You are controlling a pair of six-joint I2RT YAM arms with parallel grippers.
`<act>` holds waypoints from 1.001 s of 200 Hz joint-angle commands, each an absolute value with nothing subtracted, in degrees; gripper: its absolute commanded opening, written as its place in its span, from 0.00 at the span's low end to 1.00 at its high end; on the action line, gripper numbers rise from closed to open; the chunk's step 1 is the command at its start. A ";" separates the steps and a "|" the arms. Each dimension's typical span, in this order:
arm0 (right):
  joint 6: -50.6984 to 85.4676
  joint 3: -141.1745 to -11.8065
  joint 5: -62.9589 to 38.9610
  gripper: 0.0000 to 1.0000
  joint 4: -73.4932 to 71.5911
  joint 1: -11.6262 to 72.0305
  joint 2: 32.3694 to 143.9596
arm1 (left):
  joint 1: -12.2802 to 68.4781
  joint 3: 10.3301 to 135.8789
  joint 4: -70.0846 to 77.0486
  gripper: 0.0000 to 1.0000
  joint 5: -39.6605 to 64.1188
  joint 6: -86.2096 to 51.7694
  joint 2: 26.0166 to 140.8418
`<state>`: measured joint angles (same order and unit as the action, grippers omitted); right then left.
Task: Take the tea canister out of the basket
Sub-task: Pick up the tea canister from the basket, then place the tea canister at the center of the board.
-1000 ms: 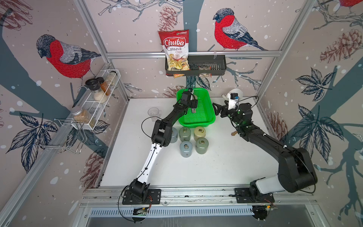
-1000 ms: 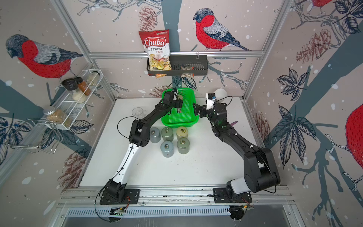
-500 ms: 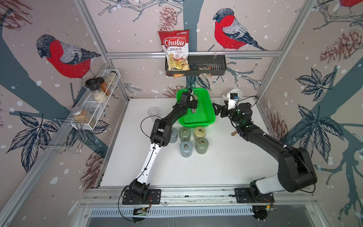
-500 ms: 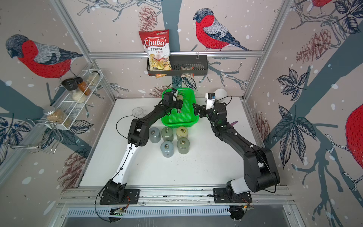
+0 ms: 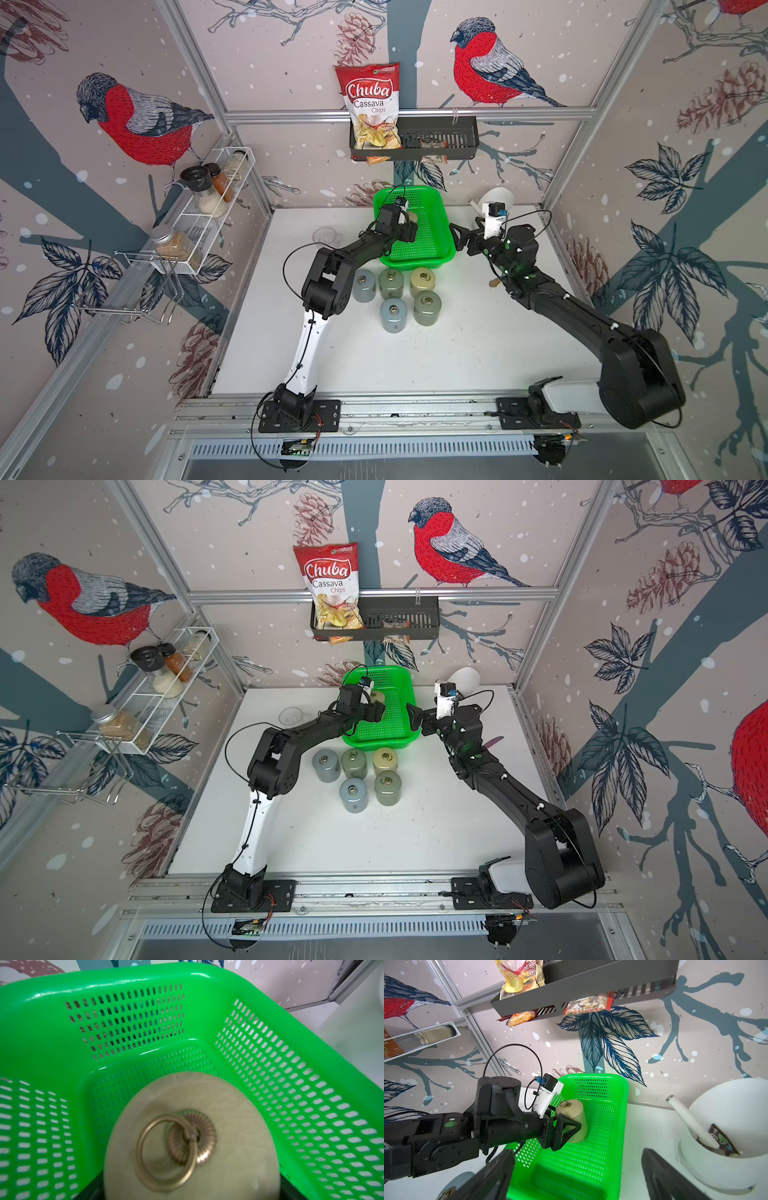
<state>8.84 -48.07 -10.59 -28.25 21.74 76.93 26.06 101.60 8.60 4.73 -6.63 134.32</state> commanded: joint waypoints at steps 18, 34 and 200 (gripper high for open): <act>8.46 -46.87 -9.50 1.00 -28.35 22.23 73.71 | 26.88 97.19 22.62 0.39 5.66 -5.13 126.66; 8.50 -46.11 -9.14 1.00 -27.78 22.46 72.13 | 27.28 95.32 22.66 0.37 5.84 -4.57 124.11; 8.01 -38.90 -6.25 1.00 -20.84 30.29 58.22 | 40.86 52.58 3.18 0.35 -11.37 -9.04 67.46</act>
